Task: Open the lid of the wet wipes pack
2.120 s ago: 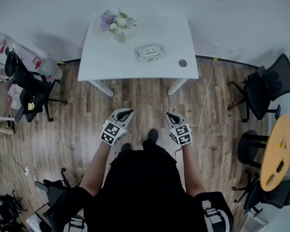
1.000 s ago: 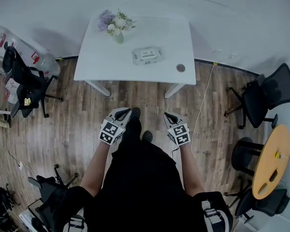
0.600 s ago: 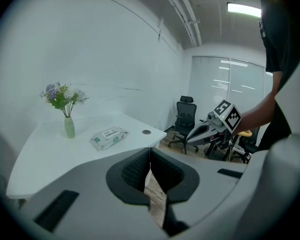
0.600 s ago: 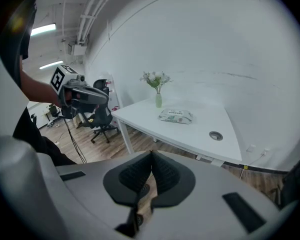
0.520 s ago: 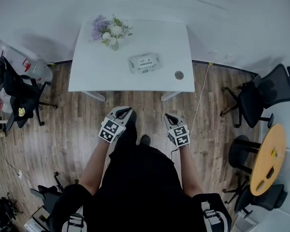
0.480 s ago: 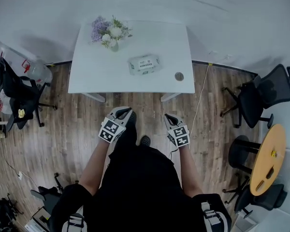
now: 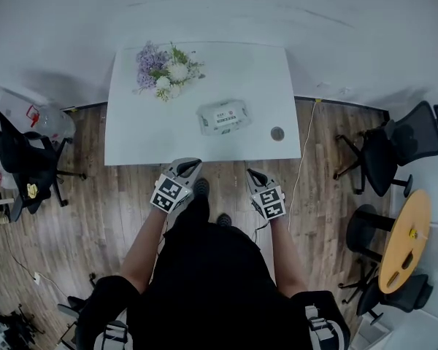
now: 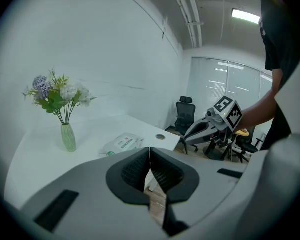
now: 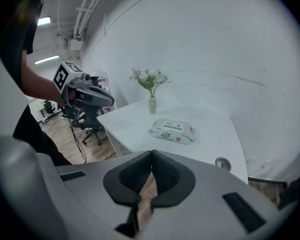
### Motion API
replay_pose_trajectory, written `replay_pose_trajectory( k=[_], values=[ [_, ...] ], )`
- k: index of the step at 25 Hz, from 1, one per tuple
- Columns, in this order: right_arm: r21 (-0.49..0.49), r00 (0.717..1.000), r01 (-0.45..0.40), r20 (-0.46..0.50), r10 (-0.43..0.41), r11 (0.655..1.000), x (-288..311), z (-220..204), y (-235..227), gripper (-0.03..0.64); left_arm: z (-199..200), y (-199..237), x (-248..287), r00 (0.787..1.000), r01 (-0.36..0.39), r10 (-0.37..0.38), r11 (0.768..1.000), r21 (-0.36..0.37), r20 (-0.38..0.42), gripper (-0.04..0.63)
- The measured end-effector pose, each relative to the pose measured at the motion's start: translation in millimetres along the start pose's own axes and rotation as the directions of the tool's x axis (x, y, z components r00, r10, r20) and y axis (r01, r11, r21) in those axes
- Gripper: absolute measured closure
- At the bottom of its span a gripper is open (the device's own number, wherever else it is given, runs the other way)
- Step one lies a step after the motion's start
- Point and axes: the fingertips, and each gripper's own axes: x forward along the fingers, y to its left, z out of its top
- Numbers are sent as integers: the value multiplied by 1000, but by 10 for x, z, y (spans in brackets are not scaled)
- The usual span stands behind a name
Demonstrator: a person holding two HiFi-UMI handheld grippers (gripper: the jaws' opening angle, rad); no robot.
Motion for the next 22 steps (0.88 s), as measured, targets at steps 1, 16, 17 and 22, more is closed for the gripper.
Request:
replay_pose_trajectory(
  k=[1,16,17,22],
  values=[
    [-1,1000,4,0,-4,1000,62,60,-22,600,12,82,30,1000,6,-6,1000,1,-3,572],
    [-24,998,51,-46,-52,998,610,369,-207,600,79,748,403,996,84,-84,996,14,-14,572],
    [-38,997,52,-48,-54,998,640,407,-240,600,82,775,430,996,86,-86,996,13,-13,572],
    [-90,998,35,-52,-40,995,811,543,-378,600,124,861,534,996,88,-88,996,21,-15,572]
  ],
)
